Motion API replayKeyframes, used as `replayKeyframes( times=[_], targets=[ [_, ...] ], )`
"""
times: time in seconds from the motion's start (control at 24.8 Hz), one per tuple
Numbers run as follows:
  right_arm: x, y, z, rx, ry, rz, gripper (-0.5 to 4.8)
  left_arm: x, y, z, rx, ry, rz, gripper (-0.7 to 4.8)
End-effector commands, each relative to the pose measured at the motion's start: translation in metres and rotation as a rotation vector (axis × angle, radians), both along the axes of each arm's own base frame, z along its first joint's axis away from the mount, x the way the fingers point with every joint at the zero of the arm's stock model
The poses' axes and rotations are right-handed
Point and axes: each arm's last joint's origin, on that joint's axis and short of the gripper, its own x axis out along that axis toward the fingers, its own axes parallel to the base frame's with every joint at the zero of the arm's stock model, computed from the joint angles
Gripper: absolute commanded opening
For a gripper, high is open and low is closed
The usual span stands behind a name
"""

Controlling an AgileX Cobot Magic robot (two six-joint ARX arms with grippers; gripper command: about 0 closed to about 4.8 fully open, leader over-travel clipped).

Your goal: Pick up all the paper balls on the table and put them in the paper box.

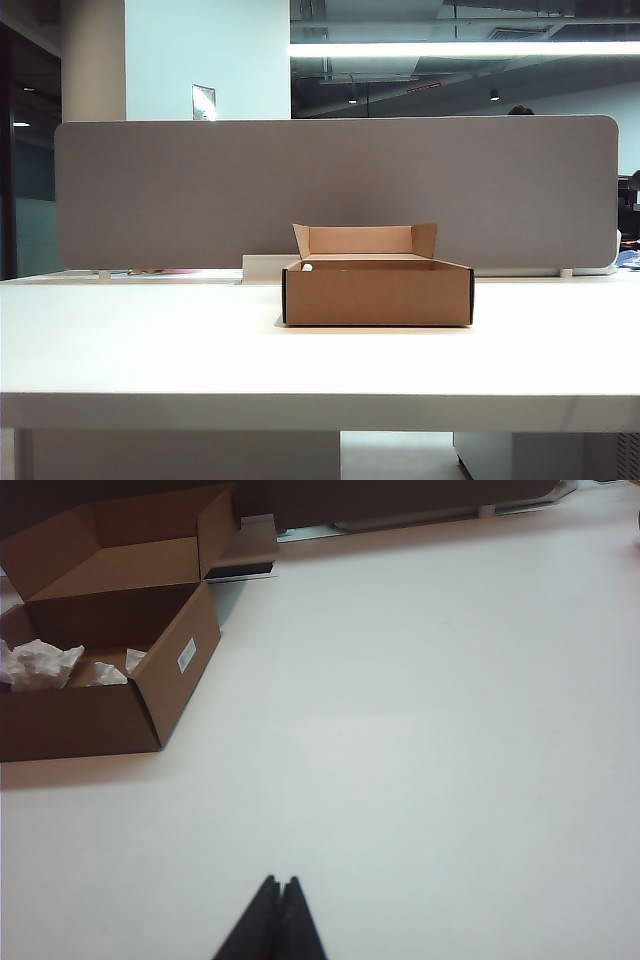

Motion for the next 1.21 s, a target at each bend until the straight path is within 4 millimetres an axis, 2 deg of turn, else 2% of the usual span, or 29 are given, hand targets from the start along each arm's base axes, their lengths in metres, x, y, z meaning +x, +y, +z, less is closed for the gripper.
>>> replayKeyframes(
  times=[0.04, 0.24, 0.93, 1.21],
  targets=[
    [0.0004, -0.0001, -0.0007, -0.004, -0.008, -0.003, -0.05, -0.0011, 0.0004, 0.0096, 0.008, -0.092, 0.019, -0.05],
    [0.0004, -0.0001, -0.0007, -0.004, -0.008, -0.003, -0.05, -0.0008, 0.0036, 0.0081, -0.008, -0.077, 0.129, -0.05],
    [0.0004, -0.0001, -0.0006, -0.004, -0.008, -0.002, -0.05, -0.0004, -0.0047, 0.0062, -0.006, -0.057, 0.006, -0.05],
    [0.0004, -0.0001, -0.0006, -0.004, -0.008, -0.003, -0.05, -0.0001, -0.0047, 0.0032, -0.006, -0.025, 0.006, -0.05]
  ],
)
